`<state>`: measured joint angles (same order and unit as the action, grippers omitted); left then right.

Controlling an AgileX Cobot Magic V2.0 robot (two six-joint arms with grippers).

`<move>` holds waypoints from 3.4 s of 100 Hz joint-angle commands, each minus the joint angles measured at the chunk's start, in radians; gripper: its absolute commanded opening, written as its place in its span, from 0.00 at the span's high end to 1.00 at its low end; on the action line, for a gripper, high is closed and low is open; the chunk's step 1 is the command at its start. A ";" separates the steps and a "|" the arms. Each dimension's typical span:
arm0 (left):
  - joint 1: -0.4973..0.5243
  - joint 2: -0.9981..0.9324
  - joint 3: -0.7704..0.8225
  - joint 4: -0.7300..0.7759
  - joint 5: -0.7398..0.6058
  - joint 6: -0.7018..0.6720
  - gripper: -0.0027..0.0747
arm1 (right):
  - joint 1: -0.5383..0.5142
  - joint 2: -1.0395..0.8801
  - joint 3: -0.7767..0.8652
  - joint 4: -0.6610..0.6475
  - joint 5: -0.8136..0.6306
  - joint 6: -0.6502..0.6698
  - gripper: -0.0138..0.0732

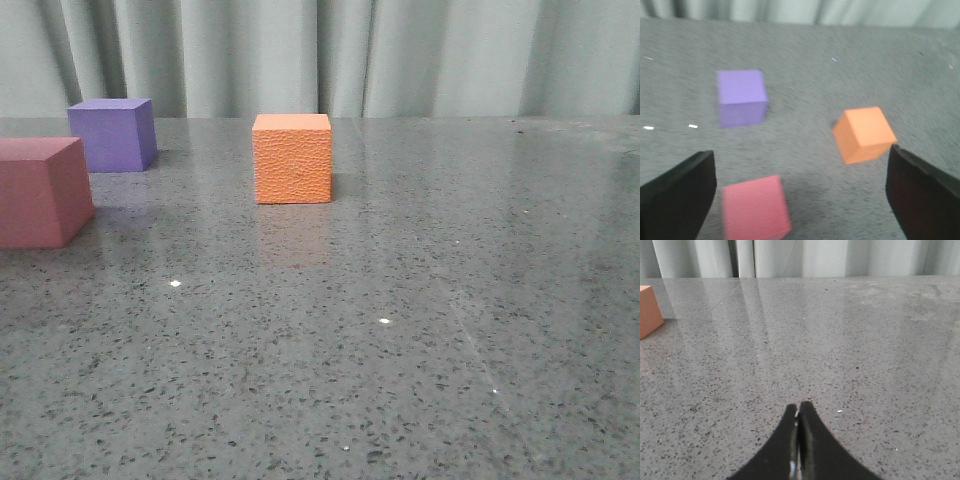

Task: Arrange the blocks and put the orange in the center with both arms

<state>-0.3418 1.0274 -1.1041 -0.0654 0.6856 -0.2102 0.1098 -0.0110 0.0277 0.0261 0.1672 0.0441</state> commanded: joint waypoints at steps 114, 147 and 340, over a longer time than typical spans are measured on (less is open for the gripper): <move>-0.455 0.808 -0.624 0.703 0.189 -0.798 0.15 | -0.008 -0.024 -0.013 0.001 -0.084 -0.008 0.92; -0.455 0.849 -0.624 0.683 0.187 -0.817 0.15 | -0.008 -0.024 -0.013 0.001 -0.084 -0.008 0.92; -0.323 0.584 -0.553 0.742 0.331 -0.600 0.75 | -0.008 -0.024 -0.013 0.001 -0.084 -0.008 0.92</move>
<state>-0.6649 1.6833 -1.6658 0.6269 1.0743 -0.8173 0.1098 -0.0110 0.0277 0.0261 0.1672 0.0441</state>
